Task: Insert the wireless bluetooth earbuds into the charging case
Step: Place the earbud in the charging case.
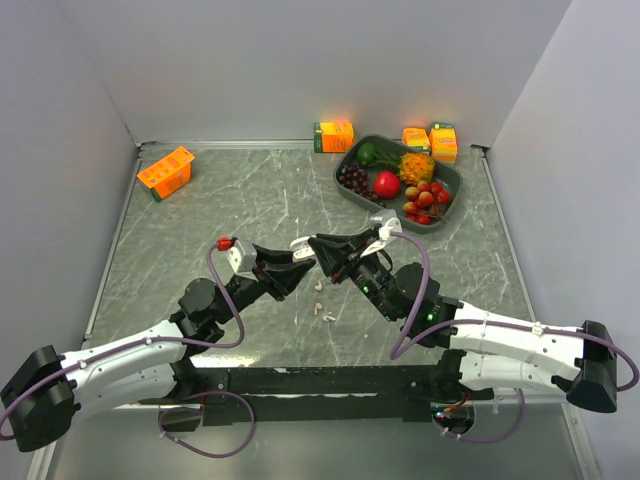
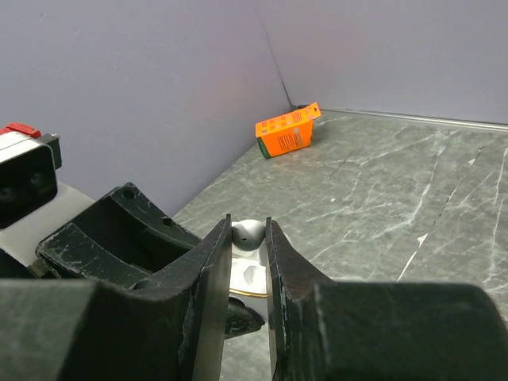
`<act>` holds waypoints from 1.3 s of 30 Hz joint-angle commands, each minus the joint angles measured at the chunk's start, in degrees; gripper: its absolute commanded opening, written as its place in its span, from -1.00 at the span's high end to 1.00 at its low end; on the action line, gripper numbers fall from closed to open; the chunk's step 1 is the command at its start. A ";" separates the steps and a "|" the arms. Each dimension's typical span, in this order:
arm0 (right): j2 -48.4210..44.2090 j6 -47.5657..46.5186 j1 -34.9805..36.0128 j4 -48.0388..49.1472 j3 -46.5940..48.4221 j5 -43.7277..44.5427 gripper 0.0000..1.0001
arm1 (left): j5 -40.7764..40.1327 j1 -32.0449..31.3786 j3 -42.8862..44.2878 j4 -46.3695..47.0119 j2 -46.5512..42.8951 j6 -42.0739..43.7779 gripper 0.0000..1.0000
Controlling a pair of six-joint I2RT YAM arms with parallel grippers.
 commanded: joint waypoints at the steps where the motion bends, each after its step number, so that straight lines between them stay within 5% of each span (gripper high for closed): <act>1: -0.40 -0.95 0.61 3.04 -0.83 1.26 1.00 | 0.82 -0.05 2.53 3.97 -0.01 -2.08 0.97; 30: -1.54 0.02 1.40 -0.91 -1.54 0.47 0.99 | -0.06 -0.05 2.53 3.79 -0.62 -0.76 0.97; 32: -1.37 0.19 1.57 -2.14 -0.75 0.56 0.79 | -0.15 -0.05 2.53 3.79 -0.62 -0.76 0.97; 39: -1.72 0.11 1.84 -2.58 -0.31 1.00 0.56 | -0.06 -0.05 2.53 3.97 -0.62 -0.85 0.97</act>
